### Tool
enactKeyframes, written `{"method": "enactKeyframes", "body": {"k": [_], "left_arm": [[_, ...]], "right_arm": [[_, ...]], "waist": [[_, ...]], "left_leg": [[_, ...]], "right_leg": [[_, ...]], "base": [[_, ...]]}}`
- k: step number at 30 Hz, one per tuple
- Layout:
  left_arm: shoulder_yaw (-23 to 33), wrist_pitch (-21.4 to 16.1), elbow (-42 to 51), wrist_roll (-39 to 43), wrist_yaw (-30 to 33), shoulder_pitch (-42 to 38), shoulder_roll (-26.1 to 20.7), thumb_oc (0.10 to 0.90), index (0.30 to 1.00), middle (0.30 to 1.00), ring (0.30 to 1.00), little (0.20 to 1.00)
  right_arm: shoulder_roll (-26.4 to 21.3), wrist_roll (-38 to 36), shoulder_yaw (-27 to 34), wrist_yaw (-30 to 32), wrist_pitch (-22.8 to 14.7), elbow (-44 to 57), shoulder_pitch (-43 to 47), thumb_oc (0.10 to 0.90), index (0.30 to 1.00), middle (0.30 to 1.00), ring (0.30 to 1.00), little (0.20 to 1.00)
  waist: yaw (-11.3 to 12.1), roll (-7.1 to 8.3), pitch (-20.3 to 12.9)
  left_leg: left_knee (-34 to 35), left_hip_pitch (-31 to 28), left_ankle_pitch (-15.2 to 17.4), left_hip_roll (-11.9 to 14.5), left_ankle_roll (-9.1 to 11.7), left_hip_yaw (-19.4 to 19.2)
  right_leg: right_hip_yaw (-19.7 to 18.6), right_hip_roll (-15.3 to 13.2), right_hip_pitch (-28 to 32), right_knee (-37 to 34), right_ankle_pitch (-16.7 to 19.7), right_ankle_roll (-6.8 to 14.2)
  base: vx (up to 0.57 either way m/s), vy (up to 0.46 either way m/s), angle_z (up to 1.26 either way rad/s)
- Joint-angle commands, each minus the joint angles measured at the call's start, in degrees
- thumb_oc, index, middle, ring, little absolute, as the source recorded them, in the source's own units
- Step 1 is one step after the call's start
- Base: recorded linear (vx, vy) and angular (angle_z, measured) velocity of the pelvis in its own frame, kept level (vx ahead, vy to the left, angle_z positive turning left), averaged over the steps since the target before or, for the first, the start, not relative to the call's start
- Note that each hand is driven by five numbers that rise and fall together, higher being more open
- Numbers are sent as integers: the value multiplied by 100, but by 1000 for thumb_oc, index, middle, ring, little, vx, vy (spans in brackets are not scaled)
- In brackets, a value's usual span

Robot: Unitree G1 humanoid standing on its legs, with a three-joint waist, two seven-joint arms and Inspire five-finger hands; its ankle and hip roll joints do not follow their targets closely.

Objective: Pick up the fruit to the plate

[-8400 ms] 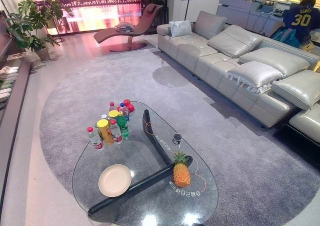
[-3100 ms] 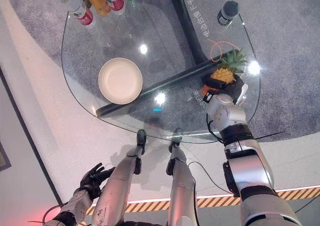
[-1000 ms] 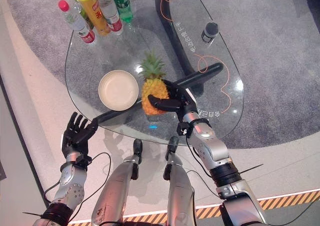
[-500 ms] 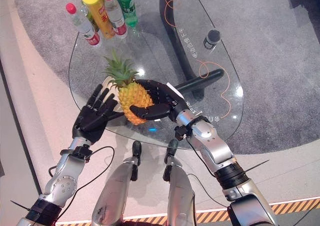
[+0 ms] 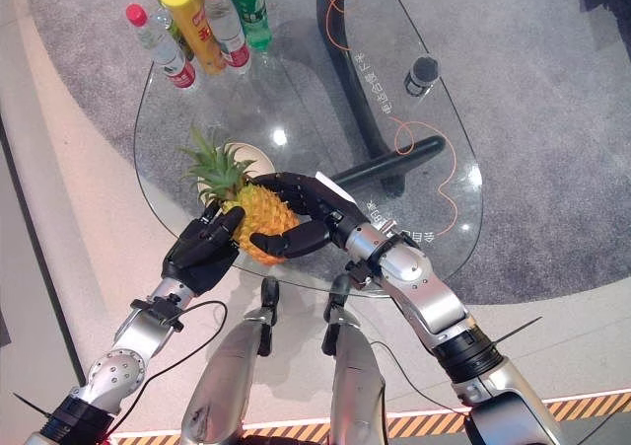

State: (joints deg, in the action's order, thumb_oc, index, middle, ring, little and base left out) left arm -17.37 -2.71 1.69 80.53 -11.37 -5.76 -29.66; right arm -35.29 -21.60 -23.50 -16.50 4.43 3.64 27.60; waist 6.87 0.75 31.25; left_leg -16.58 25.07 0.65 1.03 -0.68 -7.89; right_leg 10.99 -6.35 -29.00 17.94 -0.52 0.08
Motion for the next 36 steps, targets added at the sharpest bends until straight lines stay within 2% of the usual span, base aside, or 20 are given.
{"method": "enactKeyframes", "body": {"k": [1, 6, 10, 19, 26, 35, 36], "left_arm": [[-10, -421, 1333, 163, -717, -294, 29, 800, 900, 900, 900, 900], [99, -731, 1379, 176, -848, -207, 27, 800, 900, 900, 900, 900], [211, -959, 1415, 323, -970, -151, 62, 800, 900, 900, 900, 900], [374, -1421, 1546, 348, -913, -97, 345, 800, 900, 900, 900, 900], [482, -2050, 1679, 669, -1024, -99, 673, 800, 900, 900, 900, 900], [373, -2258, 1786, 855, -1463, -211, 946, 800, 900, 900, 900, 900], [355, -2319, 1799, 939, -1585, -235, 961, 262, 439, 439, 439, 362]], "right_arm": [[67, 427, -934, -1057, -185, 1428, 333, 100, 300, 300, 300, 200], [-62, 777, -1287, -1604, -43, 1444, 307, 100, 300, 300, 300, 200], [-81, 755, -1525, -1737, 64, 1523, 378, 100, 300, 300, 300, 200], [280, 649, -1428, -1433, 33, 1440, 352, 100, 300, 300, 300, 200], [661, 662, -1142, -1303, -62, 1399, 140, 100, 300, 300, 300, 200], [1041, 610, -984, -1124, -96, 1286, 92, 100, 300, 300, 300, 200], [1073, 620, -988, -1090, -78, 1293, 91, 100, 300, 300, 300, 200]], "waist": [[74, -19, -146], [155, 5, -146], [233, 31, -146], [313, 89, -146], [308, 135, -146], [320, 188, -146], [314, 194, -146]], "left_leg": [[-454, 195, 177, -432, -321, -9], [-434, 224, 130, -469, -296, 75], [-447, 271, 113, -513, -306, 173], [-482, 312, 119, -551, -324, 288], [-530, 322, 146, -588, -342, 352], [-525, 257, 189, -626, -373, 438], [-530, 261, 193, -628, -376, 442]], "right_leg": [[602, -84, 435, 196, 14, 139], [592, -55, 420, 205, 9, 123], [579, -27, 359, 255, 22, 124], [557, 2, 318, 321, 31, 141], [542, 5, 315, 368, 36, 166], [544, -3, 389, 370, 37, 205], [538, 0, 384, 377, 38, 211]], "base": [[12, 4, 5], [15, -11, 6], [17, -35, 11], [9, -19, 2], [0, 0, 0], [15, -4, 1], [0, 0, 0]]}}
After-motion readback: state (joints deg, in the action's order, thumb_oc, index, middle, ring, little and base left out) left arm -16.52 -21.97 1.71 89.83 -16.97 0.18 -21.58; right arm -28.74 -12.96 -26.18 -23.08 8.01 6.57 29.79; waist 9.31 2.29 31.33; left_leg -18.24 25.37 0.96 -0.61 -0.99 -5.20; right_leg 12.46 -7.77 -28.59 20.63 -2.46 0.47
